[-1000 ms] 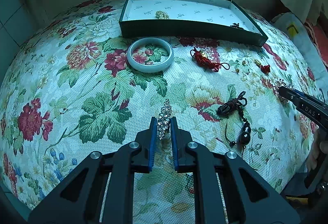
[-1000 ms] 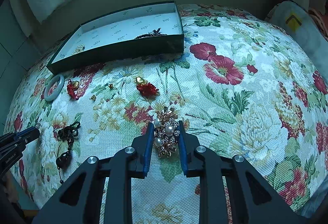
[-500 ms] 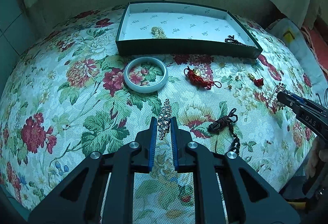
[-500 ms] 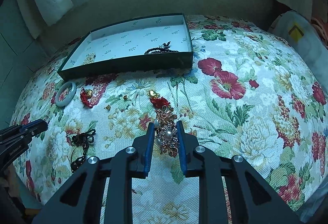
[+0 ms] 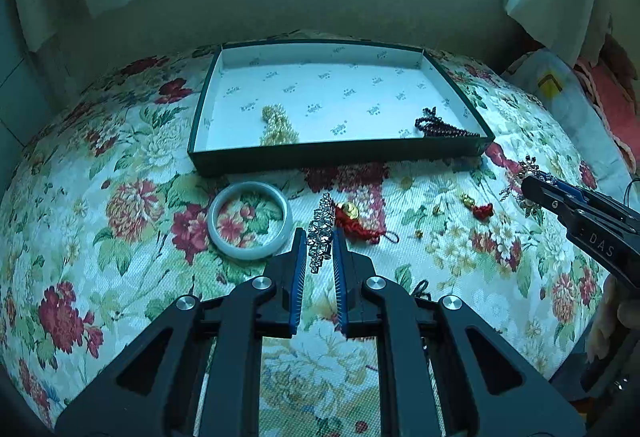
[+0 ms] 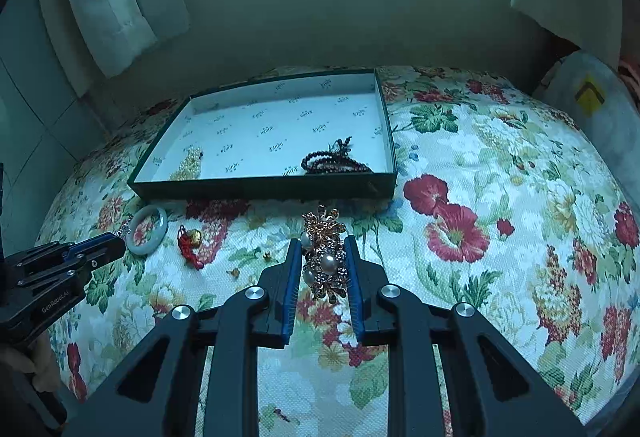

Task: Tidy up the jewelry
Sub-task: 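Carry both brooches into the tray and open both tools to release them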

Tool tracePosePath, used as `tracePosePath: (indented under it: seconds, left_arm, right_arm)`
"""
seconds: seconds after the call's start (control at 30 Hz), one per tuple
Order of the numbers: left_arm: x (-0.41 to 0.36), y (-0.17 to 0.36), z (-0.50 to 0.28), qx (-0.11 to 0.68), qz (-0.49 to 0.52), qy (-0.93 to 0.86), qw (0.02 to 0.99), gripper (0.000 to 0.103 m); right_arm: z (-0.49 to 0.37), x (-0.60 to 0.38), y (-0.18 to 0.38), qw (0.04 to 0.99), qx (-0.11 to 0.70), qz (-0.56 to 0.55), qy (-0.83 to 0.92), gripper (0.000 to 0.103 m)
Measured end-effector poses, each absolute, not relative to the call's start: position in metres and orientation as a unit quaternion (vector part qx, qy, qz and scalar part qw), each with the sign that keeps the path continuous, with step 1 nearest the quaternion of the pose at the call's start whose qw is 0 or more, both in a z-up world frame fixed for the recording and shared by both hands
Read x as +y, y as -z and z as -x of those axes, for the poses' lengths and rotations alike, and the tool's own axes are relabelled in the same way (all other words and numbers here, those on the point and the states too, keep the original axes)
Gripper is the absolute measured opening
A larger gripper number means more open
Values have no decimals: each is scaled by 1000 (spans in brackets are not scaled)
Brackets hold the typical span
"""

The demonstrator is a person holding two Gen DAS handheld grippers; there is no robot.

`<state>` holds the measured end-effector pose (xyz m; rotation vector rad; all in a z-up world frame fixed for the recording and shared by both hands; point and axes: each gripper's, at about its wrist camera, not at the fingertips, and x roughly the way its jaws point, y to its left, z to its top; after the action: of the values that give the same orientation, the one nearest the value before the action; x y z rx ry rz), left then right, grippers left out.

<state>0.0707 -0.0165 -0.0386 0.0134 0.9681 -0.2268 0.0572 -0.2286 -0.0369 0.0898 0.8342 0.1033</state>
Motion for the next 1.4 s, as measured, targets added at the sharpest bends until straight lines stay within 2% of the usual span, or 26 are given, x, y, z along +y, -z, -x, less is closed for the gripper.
tracePosePath:
  seconds: [0.4, 0.77, 1.23, 1.33, 1.4]
  left_arm:
    - [-41, 21, -156, 433, -18, 110, 894, 13]
    - [-59, 56, -225, 459, -11, 98, 883, 13]
    - [-72, 93, -254, 487, -11, 92, 869, 14]
    - [-71, 96, -255, 489, -9, 89, 867, 22]
    - [-70, 97, -255, 491, -6, 89, 867, 37]
  right_arm:
    - [-144, -223, 13, 926, 371, -40, -58, 22]
    - [-220, -224, 58, 910, 411, -32, -42, 22]
    - [-249, -227, 82, 899, 434, -33, -42, 22]
    - [-250, -229, 82, 899, 435, -38, -43, 25]
    - [-249, -229, 81, 900, 432, -41, -43, 39]
